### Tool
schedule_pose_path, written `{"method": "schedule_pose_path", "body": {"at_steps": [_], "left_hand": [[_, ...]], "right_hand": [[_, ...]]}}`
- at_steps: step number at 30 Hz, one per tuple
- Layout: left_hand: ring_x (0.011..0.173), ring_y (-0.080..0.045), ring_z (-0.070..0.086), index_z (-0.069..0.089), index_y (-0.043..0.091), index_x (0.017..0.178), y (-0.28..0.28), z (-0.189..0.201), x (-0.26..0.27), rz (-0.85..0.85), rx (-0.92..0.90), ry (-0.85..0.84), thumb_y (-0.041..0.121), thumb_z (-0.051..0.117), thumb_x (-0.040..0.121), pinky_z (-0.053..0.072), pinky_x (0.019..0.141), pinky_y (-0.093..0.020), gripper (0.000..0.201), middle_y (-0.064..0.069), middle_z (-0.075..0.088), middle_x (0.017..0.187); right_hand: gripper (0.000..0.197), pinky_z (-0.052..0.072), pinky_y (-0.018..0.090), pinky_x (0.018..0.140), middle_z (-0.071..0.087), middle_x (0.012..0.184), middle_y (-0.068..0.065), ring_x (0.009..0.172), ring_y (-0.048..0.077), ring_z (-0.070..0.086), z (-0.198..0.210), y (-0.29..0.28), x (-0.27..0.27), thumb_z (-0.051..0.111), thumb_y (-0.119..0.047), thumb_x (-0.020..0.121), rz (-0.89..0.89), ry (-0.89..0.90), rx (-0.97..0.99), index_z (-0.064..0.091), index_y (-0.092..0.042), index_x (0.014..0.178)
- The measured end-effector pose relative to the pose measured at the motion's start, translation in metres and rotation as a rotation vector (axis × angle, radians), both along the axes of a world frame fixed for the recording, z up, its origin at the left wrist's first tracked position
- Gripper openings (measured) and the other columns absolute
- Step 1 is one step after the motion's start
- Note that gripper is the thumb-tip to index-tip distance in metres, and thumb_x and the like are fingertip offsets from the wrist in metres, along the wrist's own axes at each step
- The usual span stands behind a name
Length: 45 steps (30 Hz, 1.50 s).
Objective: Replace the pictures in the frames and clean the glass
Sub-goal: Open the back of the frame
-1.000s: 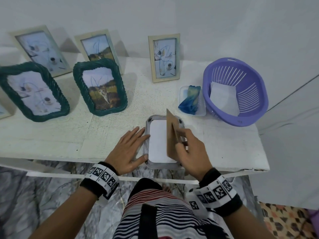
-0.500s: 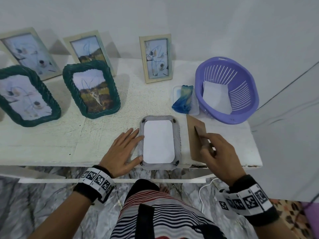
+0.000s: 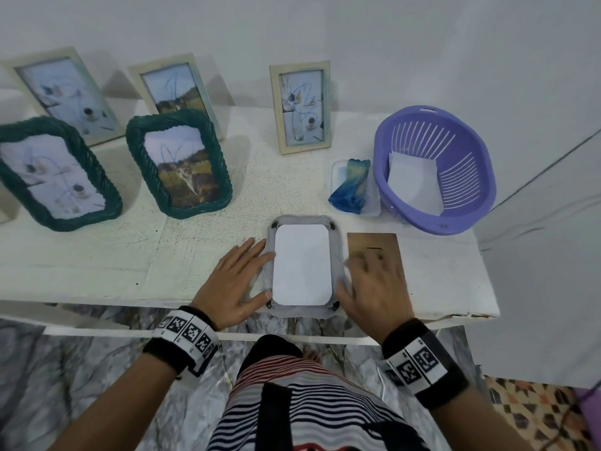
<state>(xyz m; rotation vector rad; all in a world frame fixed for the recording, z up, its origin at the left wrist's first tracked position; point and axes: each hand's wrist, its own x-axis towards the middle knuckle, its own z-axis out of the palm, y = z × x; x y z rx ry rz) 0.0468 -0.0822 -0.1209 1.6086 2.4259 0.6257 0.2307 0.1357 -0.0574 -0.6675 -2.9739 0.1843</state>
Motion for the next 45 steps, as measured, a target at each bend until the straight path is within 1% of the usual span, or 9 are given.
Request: {"method": "schedule_pose_path", "body": {"at_steps": [3, 7, 12, 24, 32, 39, 42, 44, 45], "left_hand": [[0.152, -0.013, 0.003, 0.029, 0.024, 0.152, 0.000, 0.001, 0.000, 0.001, -0.003, 0.005, 0.060, 0.039, 0.096, 0.006, 0.123, -0.039, 0.068, 0.001, 0.020, 0.162], [0.152, -0.013, 0.004, 0.029, 0.024, 0.153, 0.000, 0.001, 0.001, 0.006, 0.000, -0.001, 0.059, 0.041, 0.096, 0.007, 0.123, -0.040, 0.068, 0.001, 0.020, 0.162], [0.152, -0.013, 0.004, 0.030, 0.023, 0.152, 0.000, 0.002, 0.001, 0.009, -0.001, -0.002, 0.059, 0.041, 0.096, 0.009, 0.123, -0.042, 0.068, 0.001, 0.021, 0.162], [0.152, -0.013, 0.005, 0.027, 0.024, 0.153, 0.002, 0.007, 0.002, 0.019, 0.015, -0.051, 0.059, 0.040, 0.095, 0.007, 0.123, -0.039, 0.069, 0.001, 0.022, 0.162], [0.151, -0.010, 0.004, 0.027, 0.026, 0.153, 0.004, 0.005, 0.002, 0.042, -0.001, -0.018, 0.062, 0.044, 0.092, 0.000, 0.122, -0.029, 0.073, 0.003, 0.021, 0.162], [0.151, -0.010, 0.005, 0.030, 0.026, 0.152, 0.004, 0.003, 0.003, 0.061, 0.003, -0.018, 0.063, 0.045, 0.089, 0.002, 0.121, -0.029, 0.074, 0.005, 0.022, 0.161], [0.151, -0.010, 0.007, 0.032, 0.026, 0.151, 0.004, 0.003, 0.003, 0.063, 0.013, -0.017, 0.063, 0.046, 0.090, 0.007, 0.122, -0.034, 0.073, 0.005, 0.024, 0.160], [0.151, -0.010, 0.008, 0.033, 0.026, 0.151, 0.004, 0.002, 0.003, 0.064, 0.016, -0.020, 0.063, 0.046, 0.090, 0.008, 0.122, -0.035, 0.072, 0.005, 0.025, 0.160], [0.151, -0.010, 0.008, 0.033, 0.025, 0.151, 0.004, 0.002, 0.003, 0.063, 0.017, -0.020, 0.063, 0.046, 0.090, 0.008, 0.122, -0.034, 0.072, 0.005, 0.025, 0.160]], "right_hand": [[0.036, 0.047, 0.041, 0.079, 0.059, 0.108, 0.006, 0.100, 0.028, 0.048, 0.002, -0.015, -0.015, 0.053, -0.044, 0.083, 0.265, 0.033, -0.110, 0.066, -0.015, 0.102], [0.043, 0.049, 0.041, 0.072, 0.060, 0.102, 0.003, 0.092, 0.028, 0.052, -0.004, -0.022, -0.029, 0.058, -0.053, 0.077, 0.404, -0.091, -0.121, 0.066, -0.016, 0.098], [0.038, 0.048, 0.038, 0.071, 0.060, 0.096, 0.004, 0.089, 0.027, 0.053, -0.008, -0.022, -0.033, 0.067, -0.049, 0.075, 0.417, -0.092, -0.119, 0.067, -0.016, 0.093], [0.024, 0.046, 0.034, 0.052, 0.062, 0.087, 0.005, 0.079, 0.024, 0.055, -0.011, -0.030, -0.025, 0.048, -0.032, 0.084, 0.404, 0.047, -0.108, 0.062, -0.014, 0.082], [0.033, 0.050, 0.042, 0.062, 0.063, 0.088, 0.005, 0.077, 0.025, 0.055, -0.005, -0.026, -0.021, 0.036, -0.021, 0.089, 0.366, 0.081, -0.286, 0.057, -0.013, 0.114], [0.052, 0.039, 0.027, 0.065, 0.060, 0.090, 0.001, 0.075, 0.010, 0.050, 0.007, -0.016, -0.006, 0.042, -0.012, 0.091, 0.191, 0.367, -0.591, 0.036, -0.023, 0.142], [0.067, 0.046, 0.038, 0.060, 0.062, 0.090, 0.009, 0.067, 0.019, 0.052, 0.012, -0.008, 0.000, 0.034, -0.013, 0.089, 0.222, 0.441, -0.531, 0.016, -0.037, 0.149], [0.066, 0.050, 0.041, 0.064, 0.061, 0.105, 0.014, 0.075, 0.028, 0.056, 0.016, 0.000, 0.004, 0.030, -0.013, 0.086, 0.226, 0.425, -0.432, 0.020, -0.038, 0.146], [0.063, 0.050, 0.035, 0.066, 0.061, 0.110, 0.015, 0.077, 0.027, 0.056, 0.017, 0.004, 0.006, 0.030, -0.012, 0.084, 0.203, 0.438, -0.393, 0.028, -0.034, 0.143]]}}
